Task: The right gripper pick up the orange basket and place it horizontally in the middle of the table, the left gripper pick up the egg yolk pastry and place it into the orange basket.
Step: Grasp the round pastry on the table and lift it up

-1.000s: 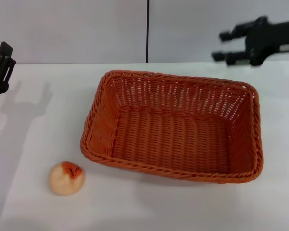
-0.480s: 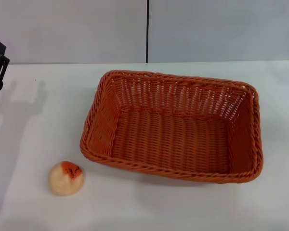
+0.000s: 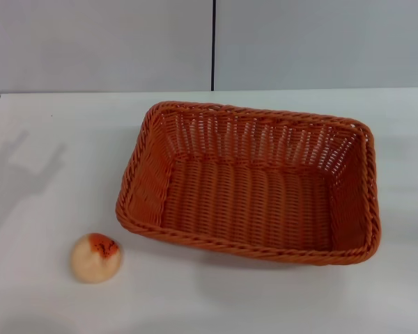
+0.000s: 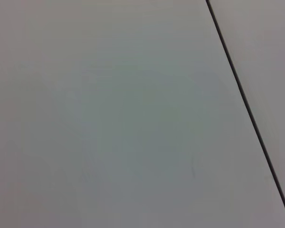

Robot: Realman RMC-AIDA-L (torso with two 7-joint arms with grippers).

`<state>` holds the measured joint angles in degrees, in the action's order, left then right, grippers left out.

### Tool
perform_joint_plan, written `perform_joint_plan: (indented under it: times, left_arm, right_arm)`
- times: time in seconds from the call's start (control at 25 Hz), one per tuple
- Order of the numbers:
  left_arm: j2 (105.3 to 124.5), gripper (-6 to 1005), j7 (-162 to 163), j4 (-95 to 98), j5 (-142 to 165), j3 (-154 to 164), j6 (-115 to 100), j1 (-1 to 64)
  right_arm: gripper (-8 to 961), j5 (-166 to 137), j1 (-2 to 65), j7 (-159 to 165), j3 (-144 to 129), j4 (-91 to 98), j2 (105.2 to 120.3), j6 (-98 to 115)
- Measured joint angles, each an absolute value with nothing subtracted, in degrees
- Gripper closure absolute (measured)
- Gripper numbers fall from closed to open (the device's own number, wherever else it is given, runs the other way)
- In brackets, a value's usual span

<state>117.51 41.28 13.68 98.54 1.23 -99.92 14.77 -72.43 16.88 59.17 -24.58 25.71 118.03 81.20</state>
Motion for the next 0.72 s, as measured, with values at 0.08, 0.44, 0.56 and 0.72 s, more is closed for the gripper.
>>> perform_joint_plan:
  times: [0.08, 0.44, 0.56, 0.72]
  left_arm:
    - [116.14, 212, 49.64, 21.94, 100.30, 9.96, -101.13, 13.39]
    - [112.41, 212, 59.27, 26.57, 111.59, 18.55, -101.53, 12.04]
    - [112.33, 212, 59.43, 26.36, 114.20, 18.38, -101.31, 11.28]
    - [112.71, 212, 59.48, 26.10, 116.76, 18.86, -101.13, 10.61]
  right_arm:
    - [402, -72.41, 16.86, 59.32, -24.52, 25.59, 117.90, 81.25]
    - [402, -72.36, 18.05, 59.23, -23.12, 25.44, 117.93, 80.11]
    - [402, -72.33, 18.52, 59.20, -23.12, 25.36, 117.96, 79.16]
    - [402, -72.33, 19.02, 59.19, -23.11, 25.33, 118.04, 77.93]
